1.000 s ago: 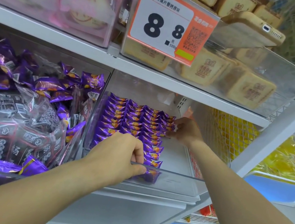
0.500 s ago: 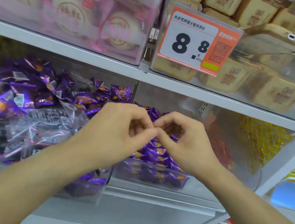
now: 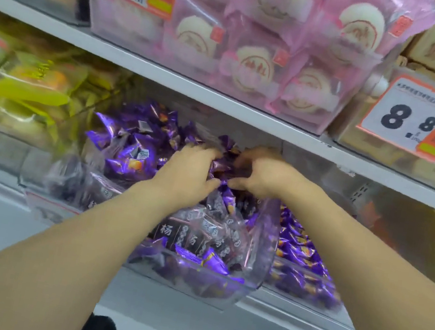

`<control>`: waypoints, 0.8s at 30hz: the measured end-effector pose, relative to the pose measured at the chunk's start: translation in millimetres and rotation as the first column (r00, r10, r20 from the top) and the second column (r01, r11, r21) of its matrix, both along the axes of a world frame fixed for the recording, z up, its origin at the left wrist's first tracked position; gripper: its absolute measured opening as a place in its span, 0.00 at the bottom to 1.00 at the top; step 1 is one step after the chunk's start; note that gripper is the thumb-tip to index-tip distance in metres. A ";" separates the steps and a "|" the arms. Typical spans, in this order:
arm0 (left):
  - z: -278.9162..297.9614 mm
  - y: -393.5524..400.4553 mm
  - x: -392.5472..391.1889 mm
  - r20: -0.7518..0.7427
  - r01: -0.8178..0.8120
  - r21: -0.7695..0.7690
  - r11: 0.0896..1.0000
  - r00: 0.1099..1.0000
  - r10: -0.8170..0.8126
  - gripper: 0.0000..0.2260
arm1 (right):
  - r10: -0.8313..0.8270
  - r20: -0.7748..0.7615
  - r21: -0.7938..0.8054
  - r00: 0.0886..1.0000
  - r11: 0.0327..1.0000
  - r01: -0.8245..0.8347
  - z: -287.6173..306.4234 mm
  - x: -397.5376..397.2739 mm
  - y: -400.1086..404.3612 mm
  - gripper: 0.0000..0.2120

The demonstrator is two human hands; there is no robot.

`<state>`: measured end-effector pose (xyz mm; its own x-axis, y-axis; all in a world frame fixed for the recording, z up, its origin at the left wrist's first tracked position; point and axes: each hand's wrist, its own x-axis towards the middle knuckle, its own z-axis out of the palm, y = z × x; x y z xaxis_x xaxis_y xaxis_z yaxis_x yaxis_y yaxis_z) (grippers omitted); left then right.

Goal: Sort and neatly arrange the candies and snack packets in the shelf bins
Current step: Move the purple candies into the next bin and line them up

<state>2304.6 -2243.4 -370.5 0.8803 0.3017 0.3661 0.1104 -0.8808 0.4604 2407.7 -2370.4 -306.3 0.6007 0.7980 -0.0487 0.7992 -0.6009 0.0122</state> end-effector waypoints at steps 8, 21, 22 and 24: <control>12.0 3.0 -6.2 0.128 -0.106 -0.130 0.986 0.984 0.123 0.14 | -0.002 -0.022 0.109 1.000 0.994 0.004 -3.7 7.4 -7.6 0.18; 35.0 12.4 -46.7 0.078 -0.015 -0.942 0.336 0.962 0.262 0.22 | 0.087 0.041 0.338 0.995 0.936 -0.096 -16.4 2.9 -2.3 0.09; 36.5 11.3 -48.1 0.052 -0.015 -0.963 0.269 0.969 0.241 0.24 | 0.083 0.042 0.390 0.996 0.916 -0.093 -13.5 -3.9 -6.8 0.09; 40.0 8.4 -51.4 0.032 -0.007 -0.980 0.197 0.981 0.191 0.26 | 0.066 0.008 0.521 0.998 0.851 -0.061 -6.5 -22.6 -19.7 0.09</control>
<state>2253.2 -2235.0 -330.5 0.7911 0.5792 -0.1969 0.0253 0.2906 0.9565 2385.1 -2390.1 -312.8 0.5495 0.7447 0.3787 0.8343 -0.4648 -0.2965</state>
